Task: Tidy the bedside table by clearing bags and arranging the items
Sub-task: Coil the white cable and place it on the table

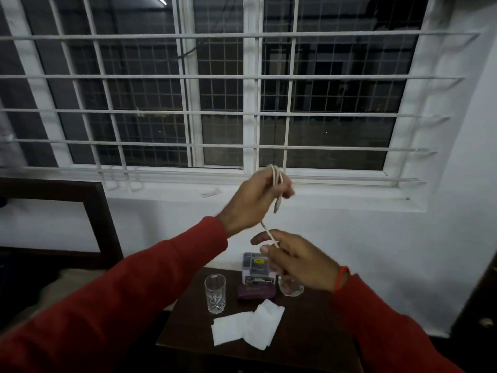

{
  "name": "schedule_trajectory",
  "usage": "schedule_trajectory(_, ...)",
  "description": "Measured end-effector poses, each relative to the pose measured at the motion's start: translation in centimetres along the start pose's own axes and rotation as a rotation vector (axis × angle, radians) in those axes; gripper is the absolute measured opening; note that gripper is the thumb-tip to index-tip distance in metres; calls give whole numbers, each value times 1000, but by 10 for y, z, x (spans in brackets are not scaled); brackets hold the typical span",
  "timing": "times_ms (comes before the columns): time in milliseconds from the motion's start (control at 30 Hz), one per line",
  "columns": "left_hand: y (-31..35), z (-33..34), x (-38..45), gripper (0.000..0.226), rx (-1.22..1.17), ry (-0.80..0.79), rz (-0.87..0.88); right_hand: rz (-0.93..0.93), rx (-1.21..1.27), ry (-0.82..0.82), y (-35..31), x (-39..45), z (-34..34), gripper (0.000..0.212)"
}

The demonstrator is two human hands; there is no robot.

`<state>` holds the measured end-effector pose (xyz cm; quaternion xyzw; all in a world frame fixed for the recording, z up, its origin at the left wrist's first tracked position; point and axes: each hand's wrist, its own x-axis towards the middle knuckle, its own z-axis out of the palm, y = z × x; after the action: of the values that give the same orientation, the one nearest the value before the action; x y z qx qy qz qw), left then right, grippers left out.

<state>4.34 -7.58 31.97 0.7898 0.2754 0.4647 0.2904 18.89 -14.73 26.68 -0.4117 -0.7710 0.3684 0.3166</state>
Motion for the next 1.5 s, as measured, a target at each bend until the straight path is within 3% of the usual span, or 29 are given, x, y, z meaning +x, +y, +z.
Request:
schedule_trajectory(67,-15,2,-11,16,236,-147,13,-25,-88,56,-12,-4,-21,21)
schedule_trajectory(100,-18,2,-18,20,205,-222,-63,-55,-135,94,-15,-5,-33,20)
schedule_trajectory(233,-11,8,-36,42,-344,-462,-488,-58,-264,318,-4,-5,-71,18)
schedule_trajectory(333,7,12,-37,47,-628,-529,-634,-99,-59,302,7,-2,-73,17)
schedule_trajectory(500,17,12,-26,31,-1004,-371,-582,-34,139,406,35,9,-39,30)
schedule_trajectory(600,17,12,-12,30,-1194,-74,-513,81,65,306,49,11,-12,21)
schedule_trajectory(667,8,11,-4,30,-1061,136,-417,95,-19,228,49,8,6,26)
schedule_trajectory(733,-8,8,-2,30,-604,202,-272,40,-109,196,38,2,12,29)
schedule_trajectory(833,-25,8,-19,33,192,44,-8,-50,-176,233,14,-6,-5,21)
schedule_trajectory(900,-29,12,-31,32,332,-57,39,-75,-237,275,3,-10,-24,12)
schedule_trajectory(967,-28,20,-41,33,192,-238,-112,-105,-321,334,-1,-11,-42,7)
schedule_trajectory(1033,-20,30,-49,33,-162,-395,-391,-107,-268,411,3,-11,-56,13)
schedule_trajectory(1133,-3,39,-52,28,-659,-422,-645,-118,28,432,16,-10,-59,28)
schedule_trajectory(1267,8,40,-50,34,-931,-489,-701,-122,520,269,35,-12,-44,35)
schedule_trajectory(1367,6,41,-54,40,-924,-481,-695,-58,565,258,35,-15,-39,45)
schedule_trajectory(1500,4,41,-59,21,-889,-434,-622,-68,540,323,32,-16,-39,22)
